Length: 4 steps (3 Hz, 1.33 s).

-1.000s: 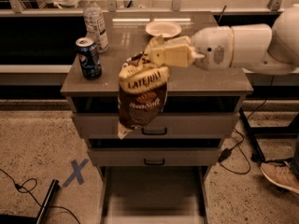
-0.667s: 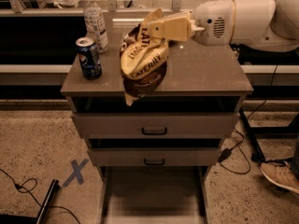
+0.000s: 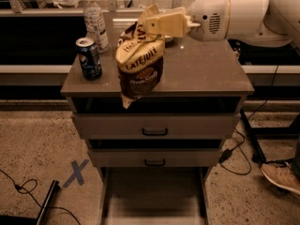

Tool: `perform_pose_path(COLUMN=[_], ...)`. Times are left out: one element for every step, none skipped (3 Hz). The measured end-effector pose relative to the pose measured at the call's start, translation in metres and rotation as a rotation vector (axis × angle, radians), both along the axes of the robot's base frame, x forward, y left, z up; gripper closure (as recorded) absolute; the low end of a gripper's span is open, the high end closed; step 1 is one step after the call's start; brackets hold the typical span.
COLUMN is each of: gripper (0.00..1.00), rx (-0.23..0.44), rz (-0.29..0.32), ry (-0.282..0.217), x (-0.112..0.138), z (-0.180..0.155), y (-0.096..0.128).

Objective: Pick brown chip bag from bottom drawer and place on counter

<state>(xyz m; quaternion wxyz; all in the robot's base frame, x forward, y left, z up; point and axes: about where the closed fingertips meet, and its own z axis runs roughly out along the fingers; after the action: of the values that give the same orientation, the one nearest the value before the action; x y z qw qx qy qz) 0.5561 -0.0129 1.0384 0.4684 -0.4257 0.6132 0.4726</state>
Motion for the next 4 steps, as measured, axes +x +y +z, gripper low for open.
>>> perform_pose_path(gripper=[1.00,1.00,1.00,1.00], rx=[0.047,0.097,0.161,0.166], rz=[0.068,0.082,0.016,-0.051], ry=[-0.049,-0.124,-0.160,-0.145], x=[0.019,0.051,0.083,0.099], z=[0.011,0.035,0.040,0.027], y=[0.006,-0.004,-0.034,-0.055])
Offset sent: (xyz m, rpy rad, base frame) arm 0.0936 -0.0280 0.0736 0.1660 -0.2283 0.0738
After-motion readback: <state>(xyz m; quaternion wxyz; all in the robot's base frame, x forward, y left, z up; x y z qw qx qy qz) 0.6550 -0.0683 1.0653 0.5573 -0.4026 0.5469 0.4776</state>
